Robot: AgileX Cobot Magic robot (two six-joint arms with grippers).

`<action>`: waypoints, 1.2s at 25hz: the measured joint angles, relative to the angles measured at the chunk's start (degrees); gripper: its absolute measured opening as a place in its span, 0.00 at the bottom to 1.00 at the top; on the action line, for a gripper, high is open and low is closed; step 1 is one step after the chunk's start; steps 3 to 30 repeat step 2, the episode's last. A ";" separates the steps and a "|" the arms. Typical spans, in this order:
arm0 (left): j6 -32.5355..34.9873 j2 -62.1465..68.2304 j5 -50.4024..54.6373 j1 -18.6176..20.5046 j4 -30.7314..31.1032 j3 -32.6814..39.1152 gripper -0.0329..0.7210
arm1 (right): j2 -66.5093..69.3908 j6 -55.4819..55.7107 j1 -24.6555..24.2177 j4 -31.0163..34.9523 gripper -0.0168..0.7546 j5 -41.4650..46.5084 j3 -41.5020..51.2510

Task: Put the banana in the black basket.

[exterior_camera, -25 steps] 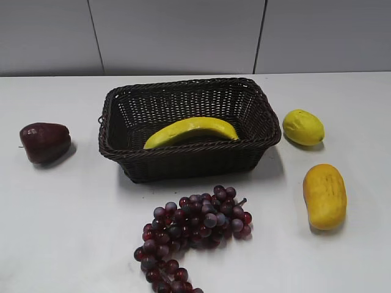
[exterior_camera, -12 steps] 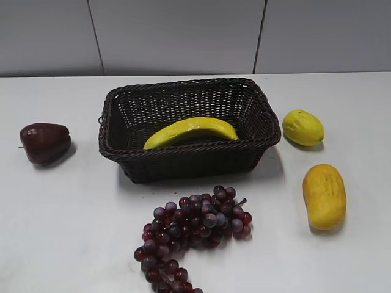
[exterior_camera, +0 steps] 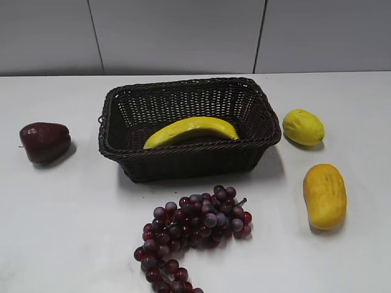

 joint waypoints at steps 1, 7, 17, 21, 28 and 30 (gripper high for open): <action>0.00 0.00 0.00 0.00 0.00 0.00 0.60 | 0.00 0.00 0.00 0.00 0.74 0.00 0.00; 0.00 0.00 0.00 0.00 0.00 0.00 0.58 | 0.00 0.00 0.00 0.00 0.74 0.00 0.00; 0.00 0.00 0.00 0.00 0.00 0.00 0.58 | 0.00 0.00 0.00 0.00 0.74 0.00 0.00; 0.00 0.00 0.00 0.00 0.00 0.00 0.58 | 0.00 0.00 0.00 0.00 0.74 0.00 0.00; 0.00 0.00 0.00 0.00 0.00 0.00 0.58 | 0.00 0.00 0.00 0.00 0.74 0.00 0.00; 0.00 0.00 0.00 0.00 0.00 0.00 0.58 | 0.00 0.00 0.00 0.00 0.74 0.00 0.00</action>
